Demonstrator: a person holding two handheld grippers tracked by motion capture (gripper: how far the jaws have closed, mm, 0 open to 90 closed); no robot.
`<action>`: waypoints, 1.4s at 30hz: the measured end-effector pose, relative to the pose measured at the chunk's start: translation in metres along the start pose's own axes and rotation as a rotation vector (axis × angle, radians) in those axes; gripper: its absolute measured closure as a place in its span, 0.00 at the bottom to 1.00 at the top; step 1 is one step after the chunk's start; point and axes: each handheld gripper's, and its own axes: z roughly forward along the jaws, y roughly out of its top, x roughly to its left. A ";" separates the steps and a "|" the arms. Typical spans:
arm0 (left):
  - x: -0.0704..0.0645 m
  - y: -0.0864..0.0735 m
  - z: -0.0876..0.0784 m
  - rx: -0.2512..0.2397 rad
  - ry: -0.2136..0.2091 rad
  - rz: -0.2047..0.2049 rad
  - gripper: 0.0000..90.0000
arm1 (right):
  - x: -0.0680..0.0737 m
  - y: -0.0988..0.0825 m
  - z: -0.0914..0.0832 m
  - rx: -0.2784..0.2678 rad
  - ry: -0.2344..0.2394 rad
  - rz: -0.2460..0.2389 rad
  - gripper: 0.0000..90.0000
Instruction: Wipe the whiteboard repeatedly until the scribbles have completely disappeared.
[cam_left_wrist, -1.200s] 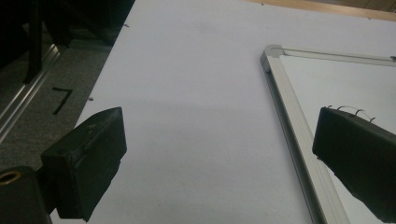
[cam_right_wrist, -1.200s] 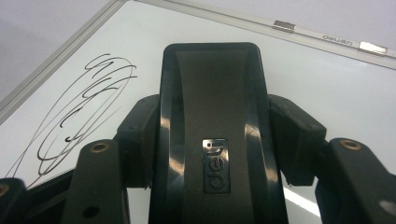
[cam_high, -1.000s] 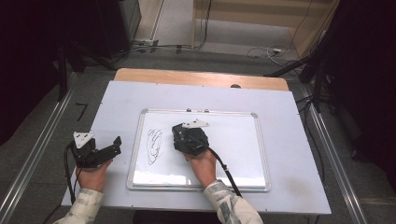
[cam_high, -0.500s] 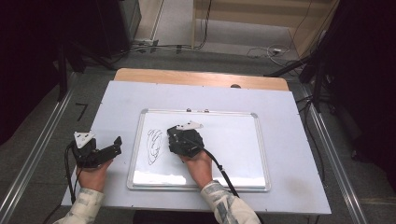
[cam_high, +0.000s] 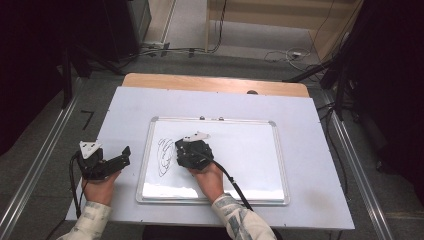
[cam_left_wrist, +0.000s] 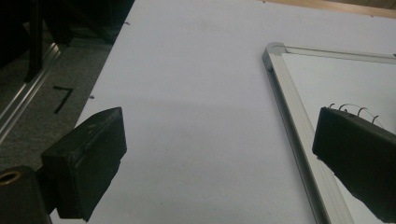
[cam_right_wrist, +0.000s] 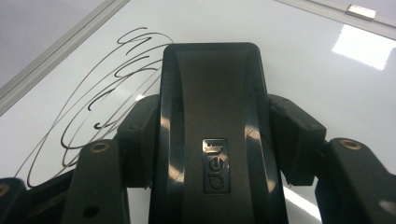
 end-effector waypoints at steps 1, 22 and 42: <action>0.000 0.000 0.000 0.000 0.000 0.000 0.04 | 0.000 0.000 0.000 0.000 0.000 0.000 0.43; -0.002 0.000 0.000 0.004 0.000 0.005 0.04 | 0.008 -0.002 0.001 -0.013 -0.010 -0.035 0.43; -0.004 0.000 0.001 0.003 -0.004 0.011 0.04 | 0.024 -0.006 -0.001 -0.014 0.014 -0.061 0.43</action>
